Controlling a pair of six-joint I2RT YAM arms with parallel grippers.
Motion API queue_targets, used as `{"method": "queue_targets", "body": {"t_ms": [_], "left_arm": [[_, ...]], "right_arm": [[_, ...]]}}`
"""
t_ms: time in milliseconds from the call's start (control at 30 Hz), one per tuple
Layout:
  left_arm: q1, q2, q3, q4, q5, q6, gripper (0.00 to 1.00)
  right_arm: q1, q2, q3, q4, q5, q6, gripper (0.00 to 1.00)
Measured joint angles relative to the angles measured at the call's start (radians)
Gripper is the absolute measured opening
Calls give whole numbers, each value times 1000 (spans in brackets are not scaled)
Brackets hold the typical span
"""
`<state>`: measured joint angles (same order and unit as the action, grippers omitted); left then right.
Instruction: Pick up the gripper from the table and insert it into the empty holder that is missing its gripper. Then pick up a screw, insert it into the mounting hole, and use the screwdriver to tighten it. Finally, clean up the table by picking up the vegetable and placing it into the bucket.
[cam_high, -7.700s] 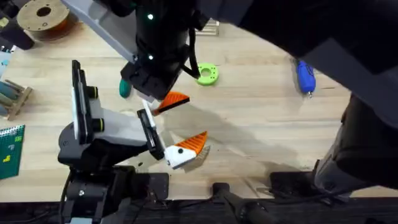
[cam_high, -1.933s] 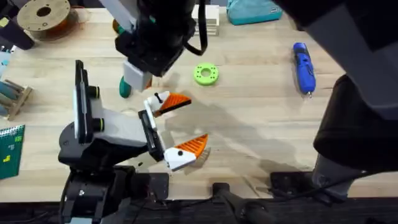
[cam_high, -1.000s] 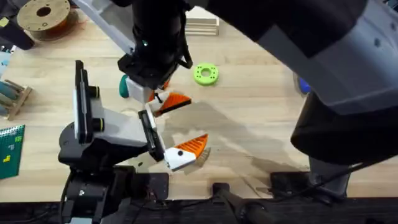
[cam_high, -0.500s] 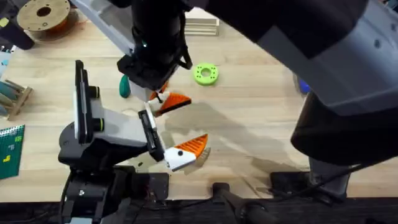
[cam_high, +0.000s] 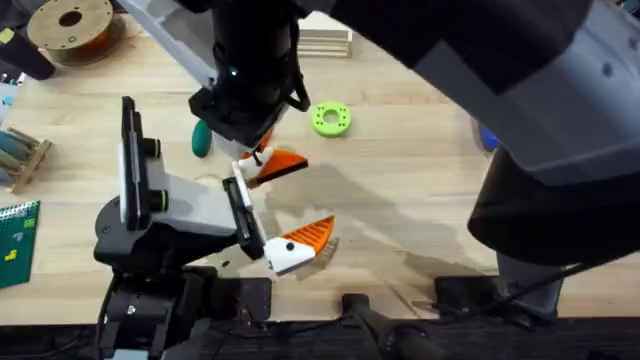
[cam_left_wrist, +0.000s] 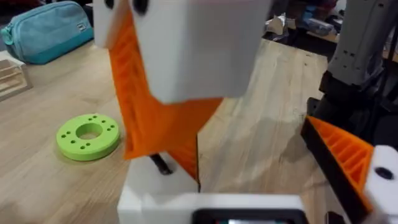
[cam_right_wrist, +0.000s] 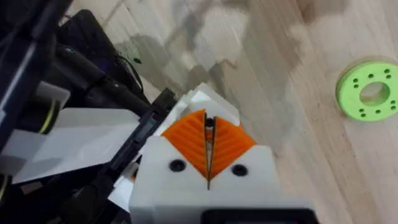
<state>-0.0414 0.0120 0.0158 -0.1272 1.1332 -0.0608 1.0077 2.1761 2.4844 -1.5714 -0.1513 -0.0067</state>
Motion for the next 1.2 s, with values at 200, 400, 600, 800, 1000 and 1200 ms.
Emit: {"method": "queue_targets", "body": {"t_ms": [200, 400, 600, 800, 1000, 1200], "left_arm": [[0, 0, 0, 0, 1, 0, 986], [0, 0, 0, 0, 0, 1, 985], [0, 0, 0, 0, 0, 1, 986], [0, 0, 0, 0, 0, 1, 985], [0, 0, 0, 0, 1, 1, 986], [0, 0, 0, 0, 1, 1, 986]], "right_arm": [[0, 0, 0, -5, 0, 0, 6], [0, 0, 0, -28, 0, 0, 6], [0, 0, 0, -39, 0, 0, 6], [2, 0, 0, -39, 0, 0, 6], [26, 0, 0, -39, 9, 0, 6], [35, 0, 0, -44, 27, 0, 6]]}}
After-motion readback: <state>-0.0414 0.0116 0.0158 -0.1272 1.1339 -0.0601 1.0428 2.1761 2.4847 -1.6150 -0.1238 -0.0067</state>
